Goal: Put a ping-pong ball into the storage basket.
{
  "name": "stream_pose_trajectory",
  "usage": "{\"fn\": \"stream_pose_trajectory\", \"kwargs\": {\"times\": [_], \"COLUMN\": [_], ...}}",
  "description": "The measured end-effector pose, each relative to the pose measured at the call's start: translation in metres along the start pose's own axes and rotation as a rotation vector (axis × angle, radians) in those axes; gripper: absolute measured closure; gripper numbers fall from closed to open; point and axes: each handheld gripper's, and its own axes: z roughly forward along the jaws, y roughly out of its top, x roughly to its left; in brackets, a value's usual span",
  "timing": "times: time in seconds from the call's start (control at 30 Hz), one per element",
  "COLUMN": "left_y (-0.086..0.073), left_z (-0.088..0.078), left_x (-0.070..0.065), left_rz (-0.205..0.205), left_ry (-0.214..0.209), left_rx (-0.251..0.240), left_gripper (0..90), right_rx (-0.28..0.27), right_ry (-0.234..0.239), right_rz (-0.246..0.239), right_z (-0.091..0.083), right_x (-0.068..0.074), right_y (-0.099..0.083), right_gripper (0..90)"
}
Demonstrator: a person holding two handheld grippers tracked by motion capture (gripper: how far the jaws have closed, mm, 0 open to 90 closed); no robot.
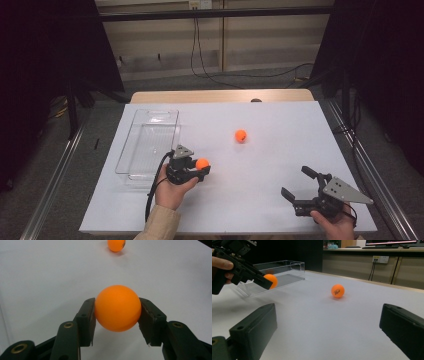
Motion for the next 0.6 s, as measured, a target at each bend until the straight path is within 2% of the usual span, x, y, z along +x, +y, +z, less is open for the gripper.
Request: {"fn": "stream_pose_trajectory", "kwargs": {"times": [0.03,0.1,0.2,0.23,0.27,0.33,0.43,0.6], "left_y": [0.001,0.001,0.003,0.003,0.003,0.004,0.004,0.004], "left_z": [-0.002,-0.003,-0.006,-0.008,-0.009,-0.011,-0.013,-0.017], "left_x": [0.001,0.001,0.002,0.004,0.003,0.005,0.006,0.009], "left_rz": [0.009,-0.01,-0.009,0.003,-0.01,0.0,-0.017,-0.009], "left_ry": [0.0,-0.007,-0.013,-0.009,-0.006,-0.008,-0.01,-0.016], "left_rx": [0.008,-0.01,-0.005,0.008,-0.003,0.007,0.0,0.017], "left_gripper": [51.0,51.0,51.0,51.0,51.1,51.1,51.1,51.0], "right_rx": [0.001,-0.003,-0.003,-0.003,-0.003,-0.005,0.001,0.007], "right_ry": [0.0,0.002,0.002,0.002,0.003,0.002,0.001,0.008], "right_rz": [0.001,0.001,0.002,0.003,0.003,0.0,0.004,-0.002], "right_z": [0.0,0.001,0.001,0.001,0.001,0.001,0.001,0.001], "right_x": [0.0,0.0,0.0,0.0,0.0,0.0,0.0,0.0], "right_y": [0.0,0.0,0.0,0.0,0.0,0.0,-0.001,-0.001], "right_gripper": [0.7,0.7,0.7,0.7,0.7,0.7,0.7,0.7]}}
